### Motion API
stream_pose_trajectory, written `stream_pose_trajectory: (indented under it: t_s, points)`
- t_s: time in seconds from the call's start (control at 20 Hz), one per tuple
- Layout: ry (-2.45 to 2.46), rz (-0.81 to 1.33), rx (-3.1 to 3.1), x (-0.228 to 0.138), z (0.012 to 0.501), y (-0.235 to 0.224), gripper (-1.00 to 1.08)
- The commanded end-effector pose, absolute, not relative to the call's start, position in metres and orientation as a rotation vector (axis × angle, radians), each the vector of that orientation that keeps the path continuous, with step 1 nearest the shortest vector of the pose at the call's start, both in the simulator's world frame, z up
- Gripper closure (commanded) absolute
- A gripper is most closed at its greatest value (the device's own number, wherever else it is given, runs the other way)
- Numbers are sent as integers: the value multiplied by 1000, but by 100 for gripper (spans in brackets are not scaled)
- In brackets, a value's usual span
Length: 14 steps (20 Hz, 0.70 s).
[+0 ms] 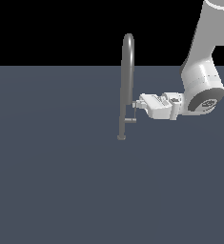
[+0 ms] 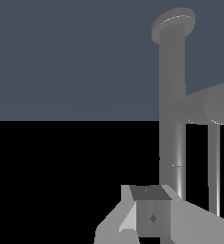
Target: Turn on the faucet by rotating a designated handle.
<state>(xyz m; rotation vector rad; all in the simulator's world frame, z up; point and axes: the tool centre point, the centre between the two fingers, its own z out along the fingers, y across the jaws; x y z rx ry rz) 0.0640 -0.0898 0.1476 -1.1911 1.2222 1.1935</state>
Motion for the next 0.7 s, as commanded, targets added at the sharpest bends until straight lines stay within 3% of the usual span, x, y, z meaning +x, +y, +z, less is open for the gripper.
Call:
stream_pose_trajectory:
  t_s: [0.0, 0.65]
  points:
    - [1222, 1193, -1191, 60, 149, -90, 108]
    - [1224, 1190, -1190, 38, 155, -89, 108]
